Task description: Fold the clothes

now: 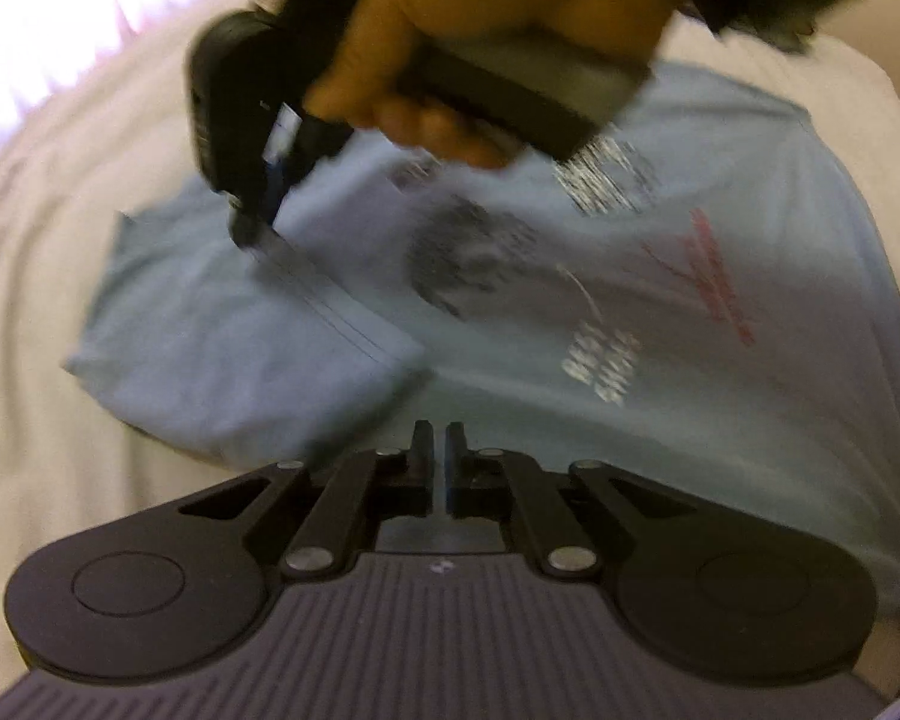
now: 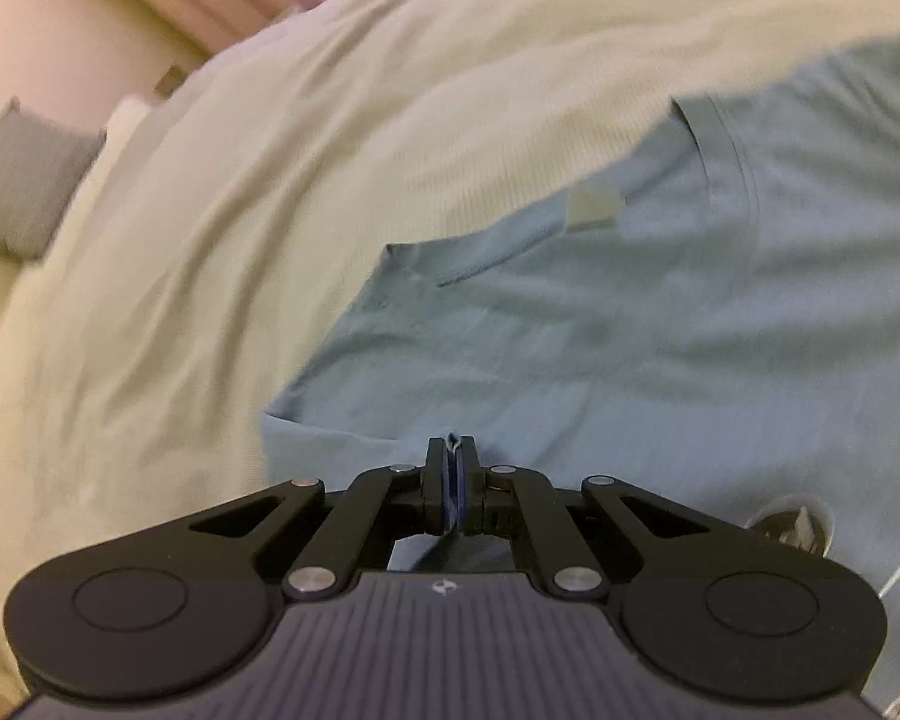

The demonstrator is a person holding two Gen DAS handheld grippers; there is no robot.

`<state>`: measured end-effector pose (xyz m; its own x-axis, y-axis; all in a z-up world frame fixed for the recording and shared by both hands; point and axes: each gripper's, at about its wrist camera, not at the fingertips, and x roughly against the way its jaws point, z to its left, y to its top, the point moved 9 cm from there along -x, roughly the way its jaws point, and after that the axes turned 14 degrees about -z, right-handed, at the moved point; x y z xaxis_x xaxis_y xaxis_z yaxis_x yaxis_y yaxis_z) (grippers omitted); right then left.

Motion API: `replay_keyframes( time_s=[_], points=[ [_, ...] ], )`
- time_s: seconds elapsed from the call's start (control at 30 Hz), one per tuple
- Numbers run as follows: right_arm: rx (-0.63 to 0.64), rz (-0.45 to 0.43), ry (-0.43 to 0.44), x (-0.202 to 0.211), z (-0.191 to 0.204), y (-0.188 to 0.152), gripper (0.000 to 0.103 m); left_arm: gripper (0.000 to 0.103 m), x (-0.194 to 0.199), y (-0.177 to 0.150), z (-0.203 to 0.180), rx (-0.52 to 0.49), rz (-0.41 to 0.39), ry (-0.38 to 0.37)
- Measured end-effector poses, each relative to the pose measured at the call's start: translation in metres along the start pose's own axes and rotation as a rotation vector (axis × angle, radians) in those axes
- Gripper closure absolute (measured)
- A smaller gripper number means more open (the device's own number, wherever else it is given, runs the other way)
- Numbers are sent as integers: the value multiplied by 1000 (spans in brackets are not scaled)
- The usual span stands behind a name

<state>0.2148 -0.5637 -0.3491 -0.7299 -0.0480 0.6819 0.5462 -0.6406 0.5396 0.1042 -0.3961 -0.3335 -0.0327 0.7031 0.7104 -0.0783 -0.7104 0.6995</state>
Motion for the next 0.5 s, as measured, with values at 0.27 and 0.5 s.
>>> replay_keyframes(
  time_s=[0.27,0.5],
  points=[
    [99,-55,-82,27,-19,-4,78,98,28,-8,33,120,-7,75],
    [84,-73,43,80,14,-48,75,80,2,-9,60,138,39,174]
  ],
)
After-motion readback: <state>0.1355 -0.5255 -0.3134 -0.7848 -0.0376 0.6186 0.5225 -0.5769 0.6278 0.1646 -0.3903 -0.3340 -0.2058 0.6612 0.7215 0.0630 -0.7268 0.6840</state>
